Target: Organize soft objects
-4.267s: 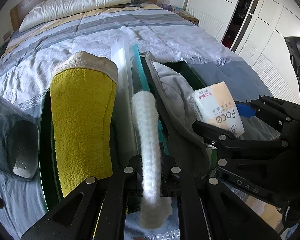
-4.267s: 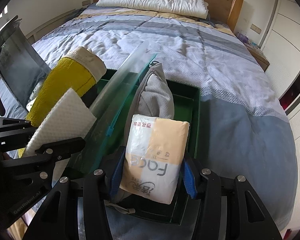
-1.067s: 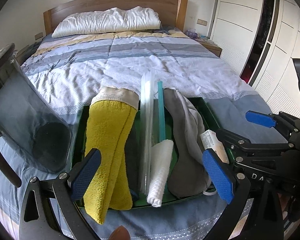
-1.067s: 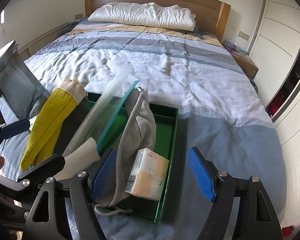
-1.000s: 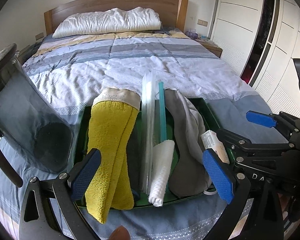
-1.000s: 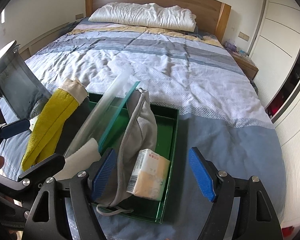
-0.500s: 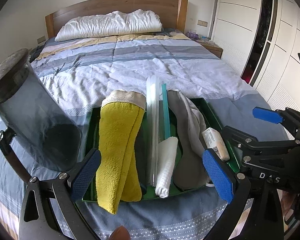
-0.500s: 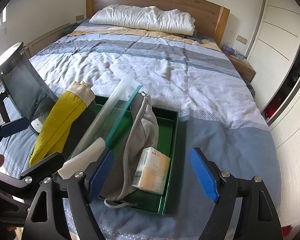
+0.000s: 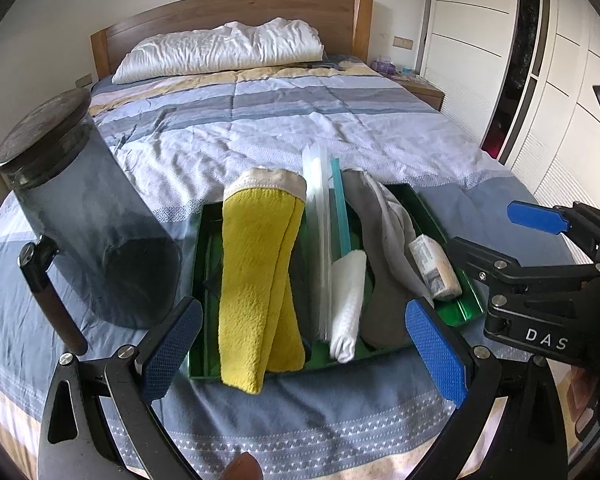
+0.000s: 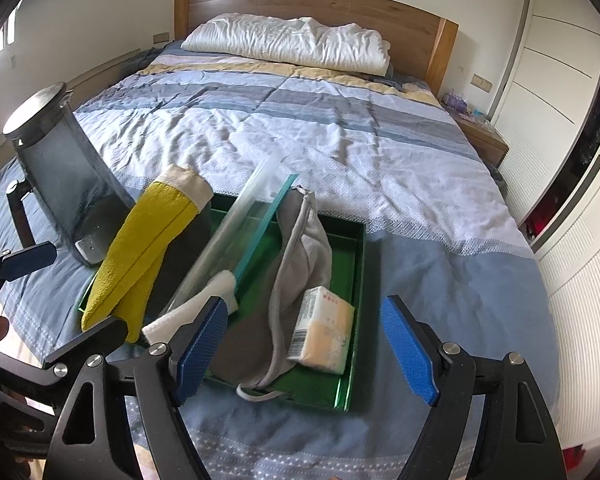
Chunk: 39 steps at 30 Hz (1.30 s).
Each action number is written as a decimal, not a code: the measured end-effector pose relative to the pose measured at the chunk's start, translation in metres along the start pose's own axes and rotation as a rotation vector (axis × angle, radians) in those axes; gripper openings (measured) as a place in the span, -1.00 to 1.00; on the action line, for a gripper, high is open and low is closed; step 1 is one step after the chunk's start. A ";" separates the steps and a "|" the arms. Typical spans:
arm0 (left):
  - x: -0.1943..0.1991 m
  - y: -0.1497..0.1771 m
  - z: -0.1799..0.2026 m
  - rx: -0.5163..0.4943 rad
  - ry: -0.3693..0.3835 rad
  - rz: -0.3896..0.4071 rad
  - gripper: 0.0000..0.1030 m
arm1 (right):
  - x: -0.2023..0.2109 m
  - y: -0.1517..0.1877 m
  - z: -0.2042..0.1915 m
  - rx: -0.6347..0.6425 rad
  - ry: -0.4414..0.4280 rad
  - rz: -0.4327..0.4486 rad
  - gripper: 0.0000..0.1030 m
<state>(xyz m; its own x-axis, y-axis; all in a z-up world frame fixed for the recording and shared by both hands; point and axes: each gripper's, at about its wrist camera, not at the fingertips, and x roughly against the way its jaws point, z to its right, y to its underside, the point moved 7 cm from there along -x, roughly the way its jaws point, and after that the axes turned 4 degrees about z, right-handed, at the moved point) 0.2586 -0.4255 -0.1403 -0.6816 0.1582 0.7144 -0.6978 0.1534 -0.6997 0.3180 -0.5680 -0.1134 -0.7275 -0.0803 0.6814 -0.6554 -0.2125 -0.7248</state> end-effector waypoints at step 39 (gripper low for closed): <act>0.131 0.084 -0.144 0.032 -0.061 0.063 0.93 | 0.127 0.074 -0.171 -0.058 0.111 0.087 0.63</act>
<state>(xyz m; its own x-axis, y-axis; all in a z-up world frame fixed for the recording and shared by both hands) 0.1423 -0.2518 -0.1071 -0.7360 0.1063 0.6686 -0.6590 0.1138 -0.7435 0.1426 -0.4274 -0.0977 -0.7980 0.0131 0.6025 -0.5972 -0.1522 -0.7876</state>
